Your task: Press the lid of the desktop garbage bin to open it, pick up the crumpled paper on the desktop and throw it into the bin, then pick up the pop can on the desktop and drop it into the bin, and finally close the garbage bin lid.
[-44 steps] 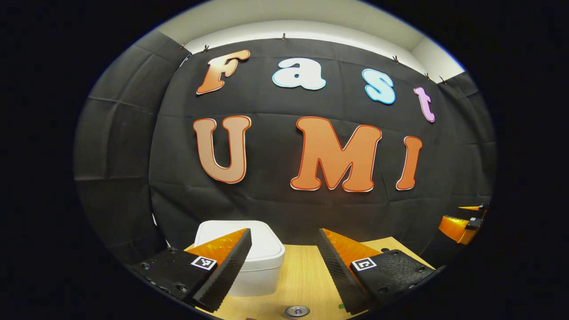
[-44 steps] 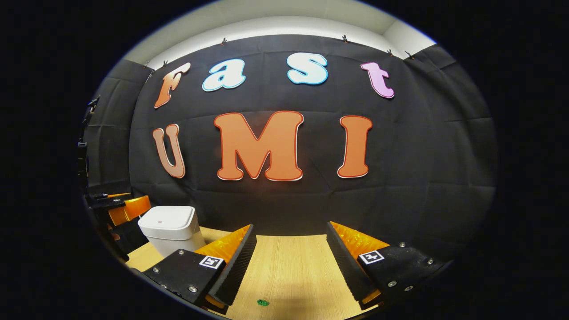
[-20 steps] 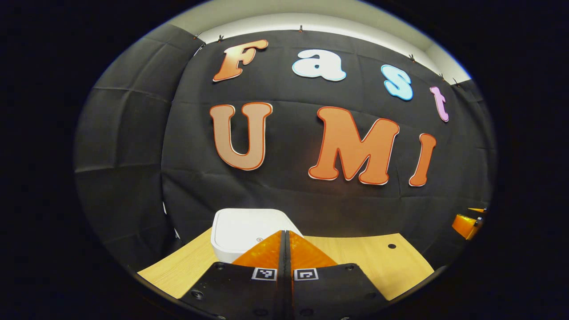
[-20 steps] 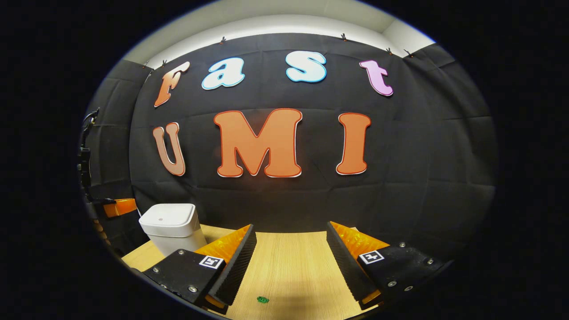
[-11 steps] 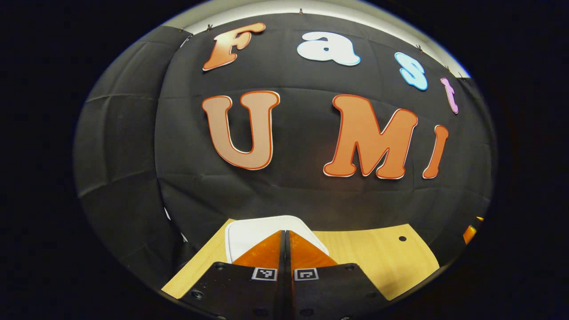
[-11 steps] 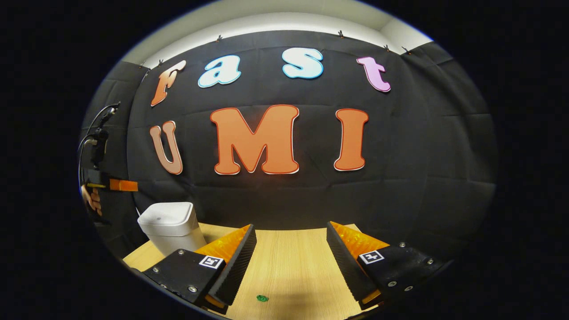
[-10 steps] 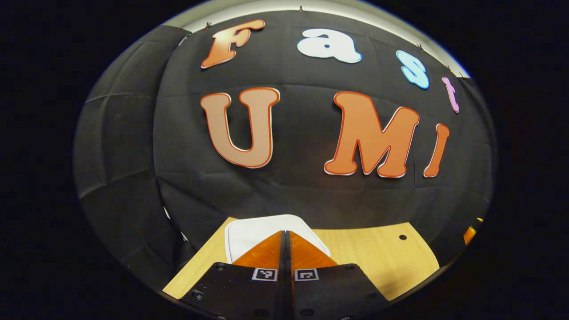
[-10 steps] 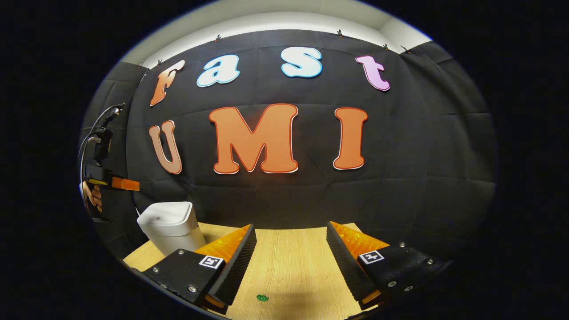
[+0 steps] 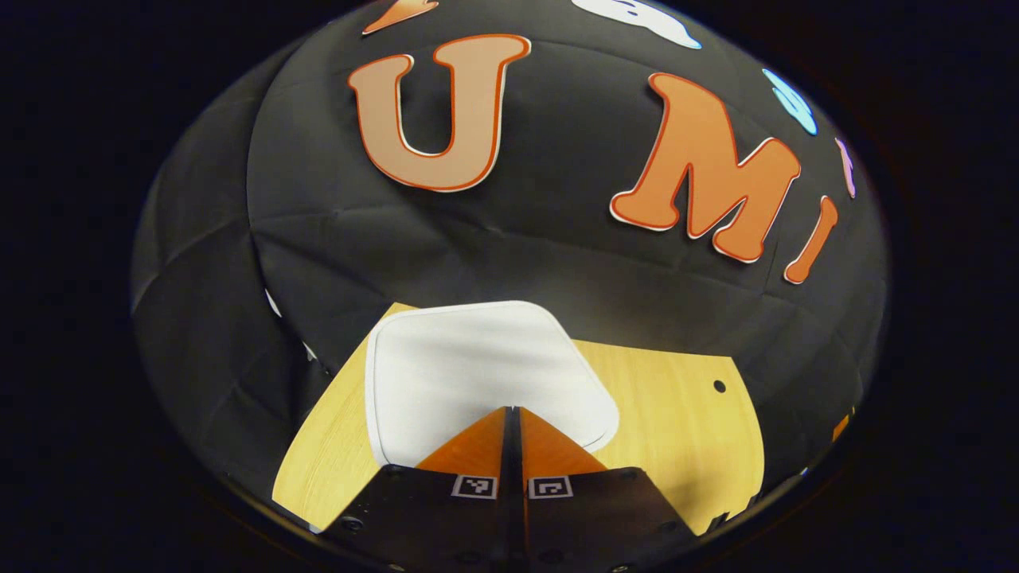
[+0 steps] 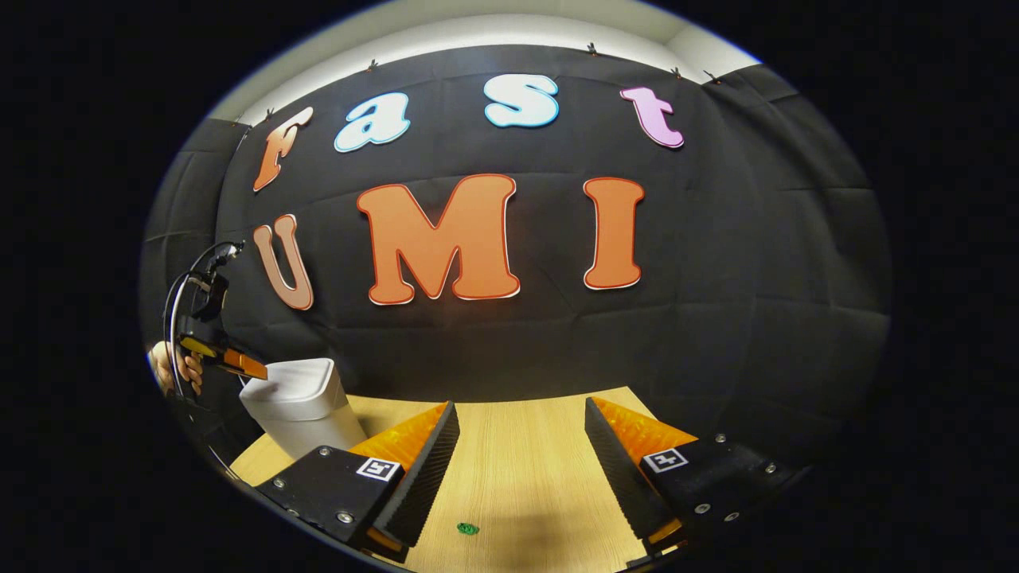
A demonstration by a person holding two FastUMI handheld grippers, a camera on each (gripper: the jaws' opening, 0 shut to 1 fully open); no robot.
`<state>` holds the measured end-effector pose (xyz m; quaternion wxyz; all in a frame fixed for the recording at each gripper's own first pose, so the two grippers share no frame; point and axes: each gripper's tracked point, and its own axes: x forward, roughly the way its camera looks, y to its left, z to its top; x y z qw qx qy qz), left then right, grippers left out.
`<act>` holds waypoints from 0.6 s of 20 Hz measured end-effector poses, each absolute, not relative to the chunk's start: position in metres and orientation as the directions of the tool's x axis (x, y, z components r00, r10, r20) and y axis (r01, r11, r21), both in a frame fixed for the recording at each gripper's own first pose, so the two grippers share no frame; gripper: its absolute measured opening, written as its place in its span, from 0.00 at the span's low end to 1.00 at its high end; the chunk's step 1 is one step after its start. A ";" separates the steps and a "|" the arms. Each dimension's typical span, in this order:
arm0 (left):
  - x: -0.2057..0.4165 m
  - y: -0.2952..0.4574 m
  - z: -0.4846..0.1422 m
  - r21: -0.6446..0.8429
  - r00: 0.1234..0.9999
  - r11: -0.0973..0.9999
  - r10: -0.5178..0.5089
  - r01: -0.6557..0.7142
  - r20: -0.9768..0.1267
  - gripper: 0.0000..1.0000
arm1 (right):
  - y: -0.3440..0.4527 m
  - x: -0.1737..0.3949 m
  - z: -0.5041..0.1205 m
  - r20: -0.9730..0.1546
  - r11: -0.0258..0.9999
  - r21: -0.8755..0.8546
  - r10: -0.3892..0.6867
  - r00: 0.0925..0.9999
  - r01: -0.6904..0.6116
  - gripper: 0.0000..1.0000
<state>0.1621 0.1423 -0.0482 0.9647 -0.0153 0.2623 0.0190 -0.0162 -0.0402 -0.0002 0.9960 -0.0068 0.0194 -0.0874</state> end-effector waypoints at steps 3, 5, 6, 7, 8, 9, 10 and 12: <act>0.167 0.150 -0.058 -0.022 0.850 0.998 0.044 -0.066 -0.525 0.00 | -0.036 -0.014 -0.005 -0.052 0.986 -0.025 -0.166 0.985 0.164 0.94; 0.168 0.150 -0.067 -0.036 0.840 0.998 0.030 -0.059 -0.541 0.00 | -0.033 -0.011 -0.008 -0.062 0.987 -0.027 -0.158 0.986 0.157 0.94; 0.163 0.150 -0.073 -0.029 0.822 0.998 0.024 -0.049 -0.569 0.00 | -0.032 -0.010 -0.010 -0.068 0.988 -0.023 -0.154 0.986 0.153 0.94; 0.164 0.150 -0.076 -0.017 0.818 0.999 0.019 -0.035 -0.574 0.01 | -0.032 -0.009 -0.012 -0.075 0.988 -0.017 -0.151 0.986 0.151 0.94; 0.165 0.150 -0.077 -0.003 0.815 1.000 0.012 -0.016 -0.579 0.01 | -0.032 -0.007 -0.013 -0.081 0.988 -0.011 -0.152 0.985 0.151 0.95; 0.162 0.148 -0.080 0.002 0.806 1.000 0.011 -0.013 -0.592 0.00 | -0.031 -0.006 -0.015 -0.086 0.988 -0.007 -0.152 0.985 0.152 0.94; 0.161 0.149 -0.080 0.014 0.811 1.000 0.003 0.006 -0.585 0.00 | -0.031 -0.006 -0.015 -0.085 0.988 -0.006 -0.154 0.984 0.154 0.95; 0.165 0.152 -0.077 -0.014 0.832 1.000 -0.014 0.007 -0.555 0.01 | -0.030 -0.005 -0.018 -0.089 0.988 -0.005 -0.156 0.984 0.157 0.95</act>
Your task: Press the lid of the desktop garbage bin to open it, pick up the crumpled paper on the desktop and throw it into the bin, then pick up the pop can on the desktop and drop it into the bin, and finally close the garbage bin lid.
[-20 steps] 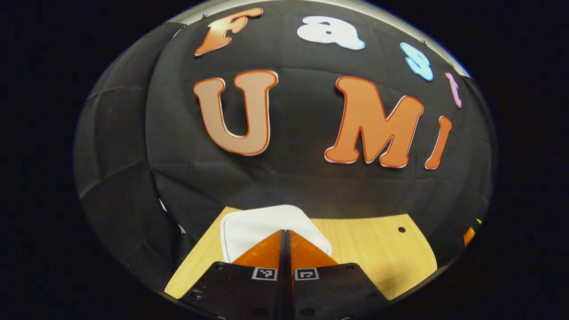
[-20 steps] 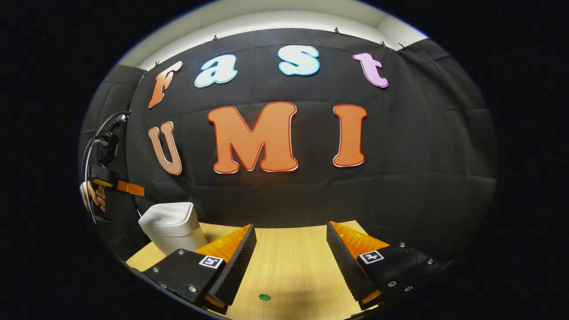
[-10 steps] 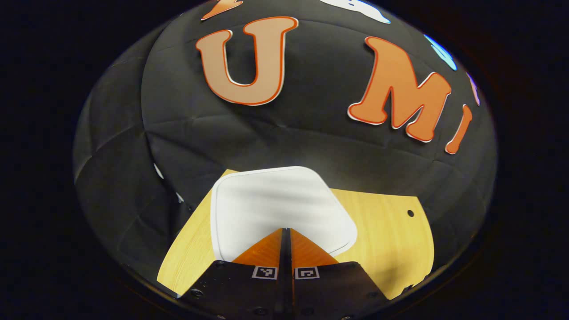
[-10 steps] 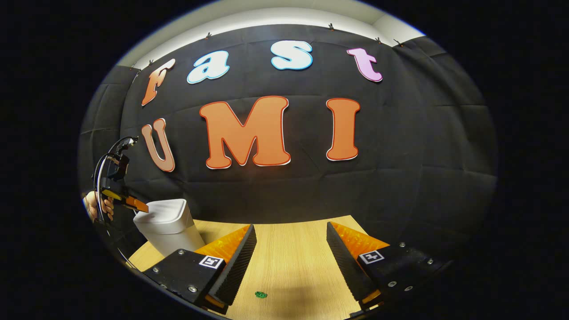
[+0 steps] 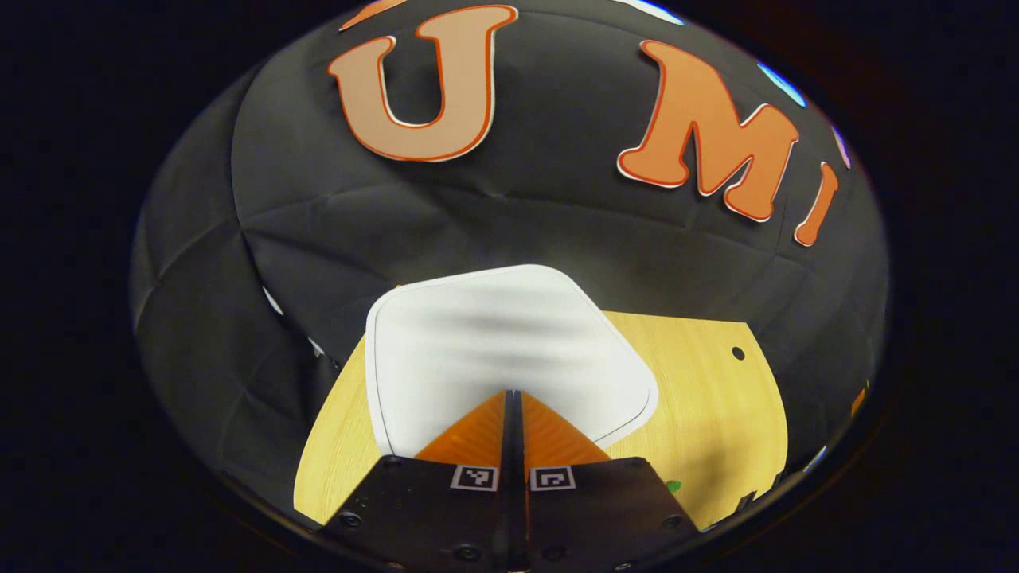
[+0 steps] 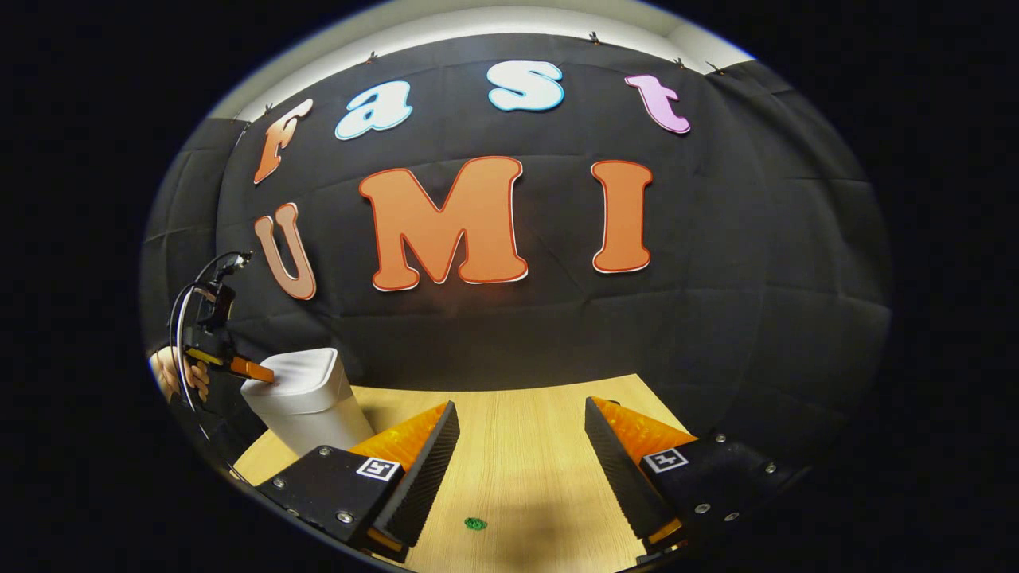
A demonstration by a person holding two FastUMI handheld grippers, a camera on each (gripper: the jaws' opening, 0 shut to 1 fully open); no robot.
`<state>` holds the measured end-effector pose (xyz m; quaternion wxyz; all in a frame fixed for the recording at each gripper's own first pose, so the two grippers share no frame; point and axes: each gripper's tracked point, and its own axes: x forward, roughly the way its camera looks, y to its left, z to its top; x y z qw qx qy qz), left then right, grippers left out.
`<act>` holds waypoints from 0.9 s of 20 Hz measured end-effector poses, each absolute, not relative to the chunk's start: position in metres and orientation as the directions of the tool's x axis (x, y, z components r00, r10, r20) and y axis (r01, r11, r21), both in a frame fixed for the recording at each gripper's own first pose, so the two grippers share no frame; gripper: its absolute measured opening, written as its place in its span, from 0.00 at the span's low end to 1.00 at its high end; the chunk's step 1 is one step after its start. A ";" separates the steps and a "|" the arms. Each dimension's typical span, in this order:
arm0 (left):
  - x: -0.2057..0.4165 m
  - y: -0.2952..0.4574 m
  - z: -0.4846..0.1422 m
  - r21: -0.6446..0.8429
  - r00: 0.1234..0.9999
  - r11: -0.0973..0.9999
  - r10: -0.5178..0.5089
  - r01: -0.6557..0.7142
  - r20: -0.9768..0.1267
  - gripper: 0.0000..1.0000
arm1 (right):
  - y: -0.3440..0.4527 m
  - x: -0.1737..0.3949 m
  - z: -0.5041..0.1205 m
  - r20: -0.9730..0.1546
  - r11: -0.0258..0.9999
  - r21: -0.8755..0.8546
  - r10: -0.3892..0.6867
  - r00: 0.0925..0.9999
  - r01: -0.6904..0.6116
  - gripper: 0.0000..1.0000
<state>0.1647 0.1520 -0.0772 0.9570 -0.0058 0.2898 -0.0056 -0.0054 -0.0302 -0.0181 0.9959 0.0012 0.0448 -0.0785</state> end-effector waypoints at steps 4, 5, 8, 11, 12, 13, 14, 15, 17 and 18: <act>0.164 0.155 -0.065 -0.002 0.852 1.000 0.007 -0.009 -0.523 0.00 | -0.032 -0.005 -0.014 -0.083 0.987 -0.007 -0.159 0.984 0.159 0.95; 0.161 0.156 -0.058 0.030 0.852 0.999 0.031 -0.018 -0.523 0.00 | -0.032 -0.004 -0.013 -0.083 0.987 -0.008 -0.160 0.984 0.160 0.94; 0.136 0.142 -0.013 0.081 0.906 0.996 0.066 -0.035 -0.419 0.00 | -0.033 -0.004 -0.007 -0.066 0.986 -0.008 -0.165 0.984 0.164 0.95; 0.108 0.119 0.055 0.069 0.985 0.997 0.038 -0.027 -0.166 0.00 | -0.031 -0.004 -0.007 -0.063 0.986 -0.004 -0.164 0.984 0.164 0.95; 0.095 0.112 0.065 0.075 0.994 0.997 0.036 -0.028 -0.104 0.00 | -0.029 -0.003 -0.007 -0.064 0.987 -0.004 -0.160 0.985 0.160 0.94; 0.082 0.108 0.066 0.090 0.997 0.995 0.043 -0.037 -0.069 0.00 | -0.027 -0.003 -0.007 -0.064 0.988 -0.003 -0.155 0.986 0.155 0.94; 0.073 0.104 0.068 0.095 0.999 0.995 0.039 -0.036 -0.030 0.00 | -0.024 -0.003 -0.006 -0.064 0.989 -0.003 -0.148 0.987 0.148 0.95; 0.065 0.095 0.071 0.094 1.000 0.996 0.012 -0.011 -0.007 0.00 | -0.021 -0.002 -0.006 -0.062 0.990 -0.005 -0.140 0.988 0.140 0.94; 0.059 0.083 0.071 0.072 1.000 0.997 -0.020 0.019 0.010 0.00 | -0.017 -0.001 -0.004 -0.059 0.991 -0.016 -0.131 0.990 0.131 0.94; 0.058 0.080 0.069 0.058 1.000 0.998 -0.027 0.026 0.012 0.00 | -0.016 0.000 -0.004 -0.058 0.992 -0.017 -0.129 0.990 0.128 0.95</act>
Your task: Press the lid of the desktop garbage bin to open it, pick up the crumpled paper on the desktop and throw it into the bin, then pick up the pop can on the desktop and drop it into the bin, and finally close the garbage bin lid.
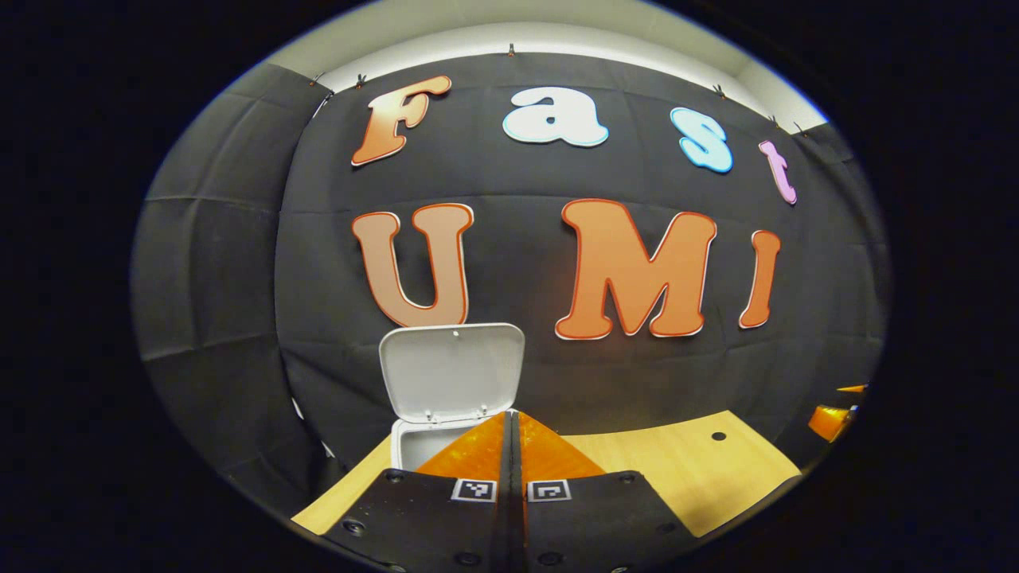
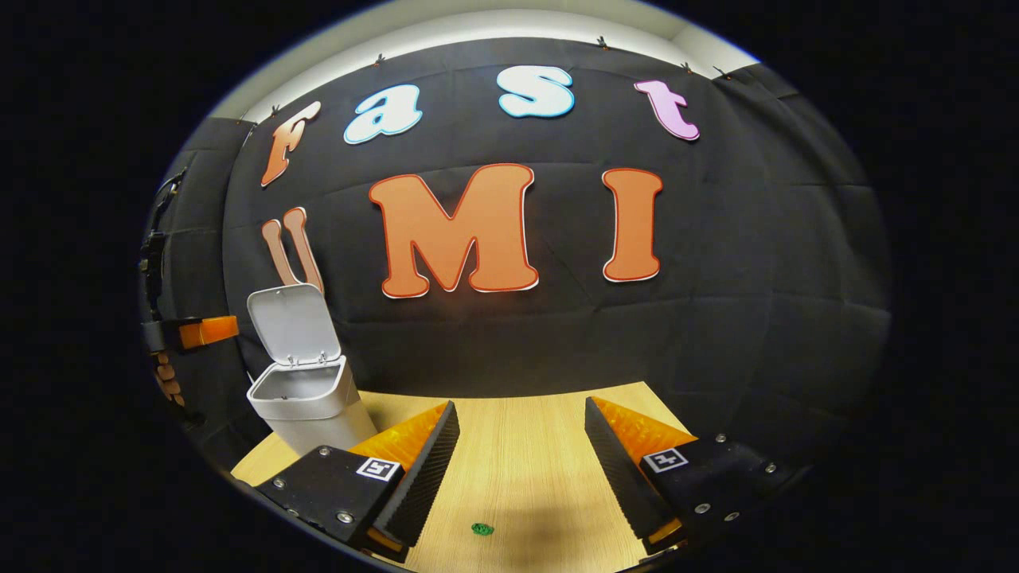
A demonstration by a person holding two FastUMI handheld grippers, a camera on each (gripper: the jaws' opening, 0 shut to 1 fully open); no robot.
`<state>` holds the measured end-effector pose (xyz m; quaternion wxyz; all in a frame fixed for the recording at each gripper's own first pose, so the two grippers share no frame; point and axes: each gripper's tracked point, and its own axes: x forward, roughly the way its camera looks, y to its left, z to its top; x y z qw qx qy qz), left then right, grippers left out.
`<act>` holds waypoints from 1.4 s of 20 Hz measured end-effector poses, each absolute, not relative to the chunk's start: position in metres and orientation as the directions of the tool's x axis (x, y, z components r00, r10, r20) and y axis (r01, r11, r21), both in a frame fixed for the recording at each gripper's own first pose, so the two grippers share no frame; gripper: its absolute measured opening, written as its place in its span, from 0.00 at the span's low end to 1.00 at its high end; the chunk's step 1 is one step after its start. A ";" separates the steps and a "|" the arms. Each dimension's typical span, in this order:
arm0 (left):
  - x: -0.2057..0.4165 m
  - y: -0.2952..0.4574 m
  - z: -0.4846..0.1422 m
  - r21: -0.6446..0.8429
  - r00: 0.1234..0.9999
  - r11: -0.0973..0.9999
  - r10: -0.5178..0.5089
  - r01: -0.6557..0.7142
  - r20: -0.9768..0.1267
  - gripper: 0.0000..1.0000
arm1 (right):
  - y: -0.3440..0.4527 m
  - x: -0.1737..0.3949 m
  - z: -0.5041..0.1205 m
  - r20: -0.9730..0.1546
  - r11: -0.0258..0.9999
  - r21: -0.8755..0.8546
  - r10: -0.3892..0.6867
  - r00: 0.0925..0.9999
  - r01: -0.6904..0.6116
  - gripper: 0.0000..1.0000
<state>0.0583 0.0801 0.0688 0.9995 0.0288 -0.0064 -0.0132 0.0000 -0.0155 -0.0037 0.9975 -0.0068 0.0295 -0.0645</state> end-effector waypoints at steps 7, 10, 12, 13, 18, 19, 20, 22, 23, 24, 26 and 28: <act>0.048 0.079 0.087 0.053 0.995 0.998 -0.020 0.015 0.098 0.01 | -0.018 0.000 -0.001 -0.053 0.992 -0.009 -0.129 0.990 0.129 0.95; 0.048 0.083 0.079 0.055 0.997 0.998 0.010 -0.014 0.074 0.01 | -0.019 -0.001 0.000 -0.050 0.991 -0.008 -0.133 0.990 0.132 0.95; 0.048 0.086 0.073 0.041 0.998 0.999 0.020 -0.022 0.060 0.05 | -0.018 -0.002 -0.002 -0.054 0.991 -0.014 -0.132 0.990 0.132 0.95; 0.047 0.087 0.071 0.027 0.998 0.999 0.024 -0.026 0.056 0.08 | -0.017 -0.002 -0.002 -0.056 0.991 -0.016 -0.131 0.990 0.130 0.95; 0.044 0.098 0.067 -0.031 0.996 0.998 0.059 -0.057 0.065 0.28 | -0.011 -0.001 0.003 -0.048 0.994 0.015 -0.103 0.994 0.104 0.94; 0.043 0.099 0.067 -0.035 0.996 0.998 0.054 -0.051 0.071 0.42 | -0.011 -0.001 0.004 -0.046 0.995 0.016 -0.102 0.994 0.103 0.95; 0.040 0.096 0.069 -0.031 0.996 0.999 0.041 -0.038 0.081 0.57 | -0.010 -0.001 0.005 -0.044 0.995 0.016 -0.100 0.994 0.101 0.95; 0.037 0.097 0.077 -0.019 0.992 0.999 0.036 -0.033 0.124 0.86 | -0.008 0.000 0.005 -0.044 0.995 0.015 -0.094 0.995 0.095 0.95; 0.034 0.096 0.080 -0.017 0.990 0.999 0.033 -0.030 0.139 0.88 | -0.007 0.000 0.003 -0.048 0.996 0.014 -0.090 0.995 0.091 0.95; 0.032 0.095 0.081 -0.017 0.988 0.999 0.029 -0.027 0.151 0.88 | -0.005 0.001 0.001 -0.056 0.996 0.011 -0.085 0.995 0.086 0.95; 0.029 0.094 0.084 -0.012 0.985 1.000 0.018 -0.016 0.169 0.88 | -0.004 0.004 -0.003 -0.073 0.996 0.001 -0.084 0.994 0.084 0.94; 0.029 0.092 0.084 0.005 0.984 1.000 0.012 -0.013 0.176 0.88 | -0.002 0.008 -0.012 -0.097 0.997 -0.013 -0.083 0.992 0.082 0.95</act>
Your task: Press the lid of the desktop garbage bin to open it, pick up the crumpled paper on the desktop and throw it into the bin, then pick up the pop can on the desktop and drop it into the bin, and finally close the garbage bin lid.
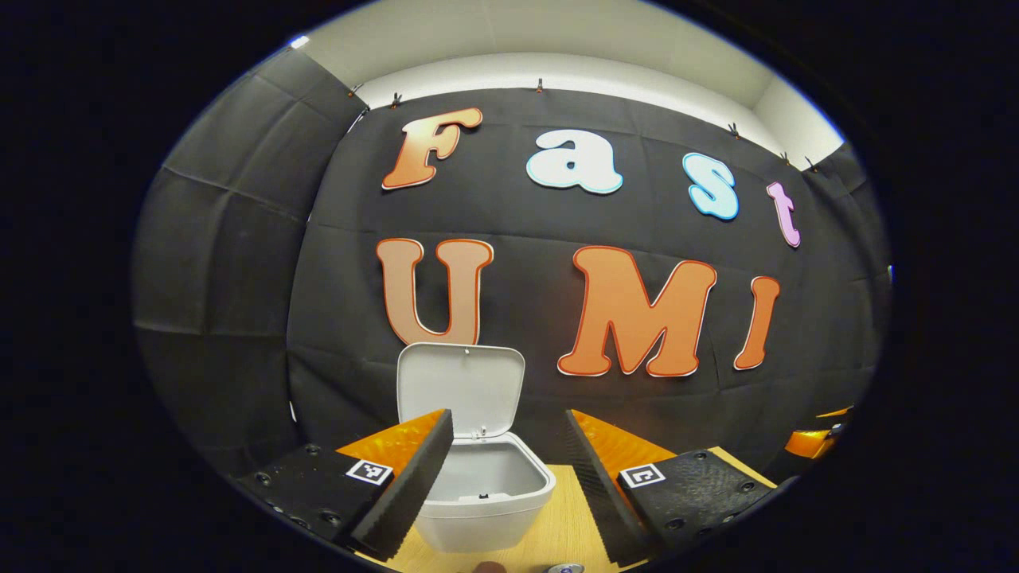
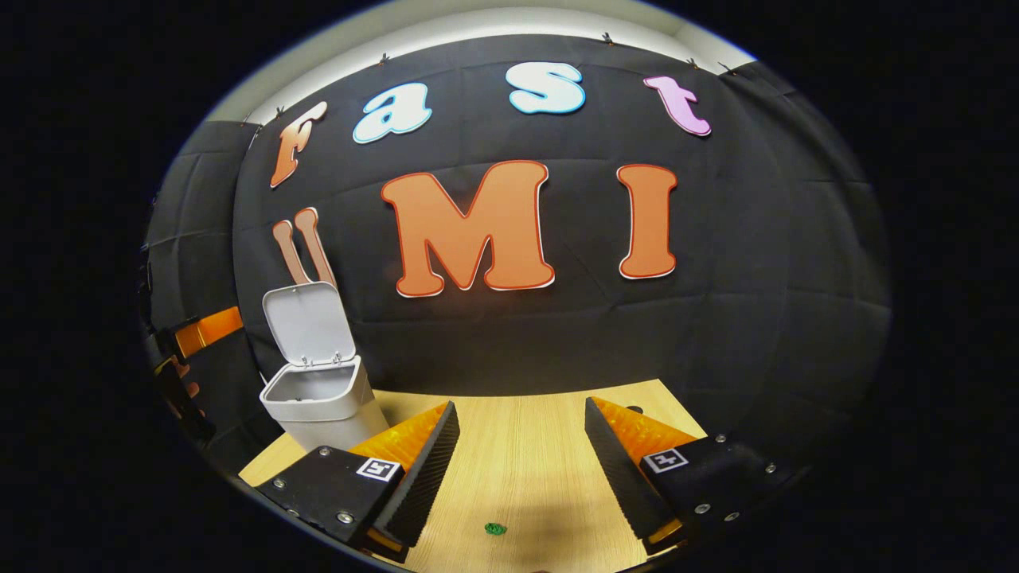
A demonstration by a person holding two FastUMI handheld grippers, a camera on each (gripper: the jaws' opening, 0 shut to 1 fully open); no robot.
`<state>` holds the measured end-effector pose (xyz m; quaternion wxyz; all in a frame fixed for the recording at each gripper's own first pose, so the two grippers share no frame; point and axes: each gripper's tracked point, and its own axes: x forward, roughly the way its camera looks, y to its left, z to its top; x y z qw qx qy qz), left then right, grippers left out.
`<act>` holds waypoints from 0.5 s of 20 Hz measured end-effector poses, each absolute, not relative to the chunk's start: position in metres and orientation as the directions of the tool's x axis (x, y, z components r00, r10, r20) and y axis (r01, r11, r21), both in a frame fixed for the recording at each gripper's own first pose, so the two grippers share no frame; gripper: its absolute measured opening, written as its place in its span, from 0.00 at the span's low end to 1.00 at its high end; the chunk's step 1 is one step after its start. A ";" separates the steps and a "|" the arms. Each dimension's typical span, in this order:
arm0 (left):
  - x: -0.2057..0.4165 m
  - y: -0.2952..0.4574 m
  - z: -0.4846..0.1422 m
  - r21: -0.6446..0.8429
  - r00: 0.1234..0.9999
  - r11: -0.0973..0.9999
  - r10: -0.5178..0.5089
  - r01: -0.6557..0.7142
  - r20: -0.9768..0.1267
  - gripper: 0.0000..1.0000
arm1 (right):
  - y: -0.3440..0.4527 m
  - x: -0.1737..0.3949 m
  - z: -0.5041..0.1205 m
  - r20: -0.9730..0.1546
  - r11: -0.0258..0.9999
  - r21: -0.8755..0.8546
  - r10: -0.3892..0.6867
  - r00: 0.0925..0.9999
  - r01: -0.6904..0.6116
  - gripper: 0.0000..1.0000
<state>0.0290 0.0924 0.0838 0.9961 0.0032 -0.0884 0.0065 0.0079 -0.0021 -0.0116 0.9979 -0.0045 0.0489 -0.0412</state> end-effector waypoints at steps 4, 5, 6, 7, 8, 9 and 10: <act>0.027 0.085 0.082 0.046 0.980 0.999 -0.008 -0.001 0.196 0.88 | 0.005 0.020 -0.049 -0.201 0.998 -0.041 -0.062 0.978 0.055 0.95; 0.027 0.084 0.083 0.056 0.979 0.998 -0.015 0.004 0.201 0.86 | 0.006 0.024 -0.062 -0.233 0.998 -0.040 -0.055 0.971 0.047 0.95; 0.027 0.084 0.080 0.065 0.979 0.998 -0.015 0.002 0.206 0.86 | 0.009 0.026 -0.078 -0.274 0.999 -0.033 -0.043 0.961 0.036 0.95; 0.027 0.083 0.079 0.075 0.978 0.997 -0.022 0.006 0.209 0.86 | 0.012 0.029 -0.094 -0.318 0.999 -0.023 -0.034 0.947 0.028 0.95; 0.028 0.081 0.078 0.082 0.977 0.997 -0.029 0.012 0.212 0.90 | 0.015 0.033 -0.112 -0.363 1.000 -0.015 -0.024 0.932 0.020 0.95; 0.029 0.082 0.076 0.087 0.977 0.996 -0.030 0.012 0.211 0.90 | 0.017 0.034 -0.129 -0.403 1.000 -0.022 -0.027 0.915 0.019 0.95; 0.031 0.081 0.071 0.094 0.979 0.995 -0.035 0.016 0.201 0.90 | 0.018 0.038 -0.144 -0.437 0.999 -0.040 -0.037 0.899 0.021 0.95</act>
